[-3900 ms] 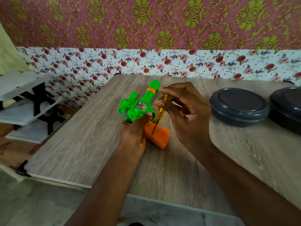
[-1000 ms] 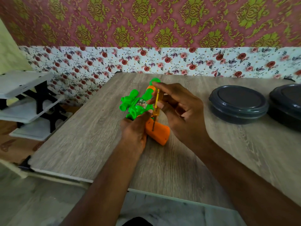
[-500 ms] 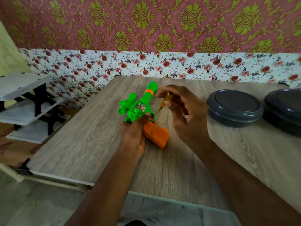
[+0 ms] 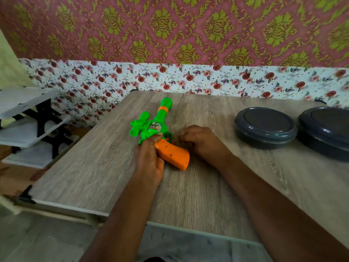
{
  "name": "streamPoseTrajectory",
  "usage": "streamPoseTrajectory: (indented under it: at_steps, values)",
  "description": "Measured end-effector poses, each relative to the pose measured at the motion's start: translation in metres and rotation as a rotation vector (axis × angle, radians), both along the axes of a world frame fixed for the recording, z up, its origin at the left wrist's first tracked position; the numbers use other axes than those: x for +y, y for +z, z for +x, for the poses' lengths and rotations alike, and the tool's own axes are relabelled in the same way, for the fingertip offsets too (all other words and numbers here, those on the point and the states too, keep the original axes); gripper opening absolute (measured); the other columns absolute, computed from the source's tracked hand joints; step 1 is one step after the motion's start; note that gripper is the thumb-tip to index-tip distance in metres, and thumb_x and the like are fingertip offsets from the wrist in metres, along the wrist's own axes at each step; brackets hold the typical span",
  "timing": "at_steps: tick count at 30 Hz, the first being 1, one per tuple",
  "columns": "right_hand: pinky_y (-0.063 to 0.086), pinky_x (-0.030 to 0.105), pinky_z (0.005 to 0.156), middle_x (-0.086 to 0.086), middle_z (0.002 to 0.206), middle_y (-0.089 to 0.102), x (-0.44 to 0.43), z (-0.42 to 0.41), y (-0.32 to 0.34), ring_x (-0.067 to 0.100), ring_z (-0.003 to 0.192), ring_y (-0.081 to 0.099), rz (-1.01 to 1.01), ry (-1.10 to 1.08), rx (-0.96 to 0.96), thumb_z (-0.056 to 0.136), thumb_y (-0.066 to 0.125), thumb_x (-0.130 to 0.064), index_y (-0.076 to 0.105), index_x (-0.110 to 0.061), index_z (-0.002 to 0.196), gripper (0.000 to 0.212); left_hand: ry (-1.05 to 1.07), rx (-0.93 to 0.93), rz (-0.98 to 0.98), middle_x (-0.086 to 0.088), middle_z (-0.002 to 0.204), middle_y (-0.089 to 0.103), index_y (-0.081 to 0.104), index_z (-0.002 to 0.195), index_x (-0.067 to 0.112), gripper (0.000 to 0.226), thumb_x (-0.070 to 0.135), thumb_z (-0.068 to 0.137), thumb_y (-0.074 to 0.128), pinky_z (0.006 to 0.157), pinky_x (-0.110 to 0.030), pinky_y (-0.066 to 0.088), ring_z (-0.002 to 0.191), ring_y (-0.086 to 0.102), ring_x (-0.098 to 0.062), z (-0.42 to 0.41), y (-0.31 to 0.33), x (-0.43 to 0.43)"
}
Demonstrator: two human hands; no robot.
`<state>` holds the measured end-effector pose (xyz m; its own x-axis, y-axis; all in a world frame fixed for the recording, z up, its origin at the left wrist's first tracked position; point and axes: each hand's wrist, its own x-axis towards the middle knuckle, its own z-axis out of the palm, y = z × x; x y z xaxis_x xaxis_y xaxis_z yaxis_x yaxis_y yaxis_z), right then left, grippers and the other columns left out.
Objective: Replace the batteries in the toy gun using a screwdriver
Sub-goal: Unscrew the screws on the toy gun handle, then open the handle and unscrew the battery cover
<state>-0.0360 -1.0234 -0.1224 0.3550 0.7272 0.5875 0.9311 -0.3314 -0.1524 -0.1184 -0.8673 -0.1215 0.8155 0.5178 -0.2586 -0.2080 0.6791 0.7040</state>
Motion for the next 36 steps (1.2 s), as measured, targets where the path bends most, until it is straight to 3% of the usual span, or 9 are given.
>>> streamPoseTrajectory:
  at_steps: [4,9,13,17,21,24,29,33,36]
  values:
    - [0.058,0.046,0.075,0.017,0.092,0.073,0.003,0.001,-0.004,0.036,0.087,0.070,-0.069,-0.038,0.045,0.079,0.064,-0.001,0.076,-0.001,0.087,0.014,0.019,0.010,0.002,-0.024,0.107,0.064,0.056,0.133,-0.008,0.047,-0.005,0.087,0.065,0.081,-0.049,0.058,0.084,0.066,-0.033,0.002,0.000,-0.001]
    - [0.056,0.042,0.086,0.017,0.097,0.074,0.005,-0.002,-0.003,0.036,0.093,0.070,-0.130,-0.044,0.030,0.084,0.063,-0.004,0.076,0.000,0.094,0.017,0.037,0.035,0.001,-0.022,0.104,0.066,0.061,0.126,-0.003,0.037,-0.003,0.089,0.066,0.095,-0.061,0.053,0.088,0.065,-0.034,-0.001,0.006,-0.005]
    - [0.057,0.038,0.092,0.020,0.104,0.076,0.006,-0.015,0.001,0.035,0.098,0.073,-0.002,-0.078,0.023,0.083,0.059,-0.005,0.077,0.003,0.101,0.027,-0.005,-0.022,-0.025,-0.020,0.104,0.066,0.063,0.121,0.003,0.026,0.003,0.095,0.060,0.089,-0.055,0.055,0.086,0.065,-0.033,-0.003,0.008,-0.001]
    - [0.056,0.029,0.096,0.011,0.100,0.079,0.005,-0.044,0.002,0.018,0.094,0.073,0.365,-0.275,0.326,0.082,0.057,-0.003,0.081,-0.006,0.102,0.031,-0.107,-0.112,-0.081,-0.020,0.111,0.061,0.061,0.125,0.008,0.030,0.006,0.096,0.053,0.109,-0.057,0.043,0.081,0.061,-0.027,-0.004,0.009,0.004]
    - [0.057,0.023,0.088,-0.002,0.102,0.078,0.010,-0.069,0.009,0.006,0.094,0.072,0.423,-0.461,0.642,0.092,0.072,-0.020,0.083,-0.021,0.103,0.015,-0.206,-0.168,-0.134,-0.017,0.105,0.063,0.065,0.111,0.008,0.020,0.006,0.096,0.052,0.117,-0.058,0.036,0.087,0.061,-0.029,-0.007,0.011,0.002]
    - [0.056,0.022,0.076,-0.006,0.092,0.079,0.011,-0.090,0.009,0.003,0.084,0.072,0.452,-0.464,0.702,0.093,0.067,-0.018,0.084,-0.022,0.097,0.017,-0.284,-0.199,-0.084,-0.014,0.107,0.063,0.062,0.116,0.007,0.023,0.006,0.101,0.044,0.119,-0.056,0.034,0.095,0.060,-0.027,-0.008,0.020,-0.001]
    - [0.060,0.052,0.089,0.010,0.091,0.080,0.007,-0.106,0.007,0.033,0.095,0.074,0.814,-0.454,1.191,0.097,0.058,-0.013,0.082,-0.012,0.093,0.024,-0.295,-0.059,0.273,-0.018,0.113,0.070,0.052,0.137,0.006,0.063,0.009,0.080,0.079,0.091,-0.051,0.060,0.098,0.070,-0.031,-0.013,0.037,-0.014]
    - [0.061,0.044,0.080,0.020,0.096,0.078,0.007,-0.119,0.017,0.037,0.094,0.074,1.100,-0.227,1.789,0.101,0.044,-0.008,0.073,0.003,0.103,0.031,-0.239,0.149,0.959,-0.009,0.115,0.073,0.061,0.126,0.031,0.096,0.054,0.041,0.099,0.088,-0.047,0.062,0.098,0.073,-0.024,-0.009,0.049,-0.033]
    - [0.053,0.049,0.074,0.020,0.081,0.075,0.012,-0.128,0.023,0.033,0.082,0.069,1.407,-0.020,2.045,0.102,0.037,-0.003,0.067,0.005,0.092,0.033,-0.284,0.227,1.335,0.005,0.123,0.066,0.062,0.132,0.029,0.094,0.053,0.049,0.097,0.091,-0.025,0.050,0.106,0.063,-0.011,-0.006,0.052,-0.046]
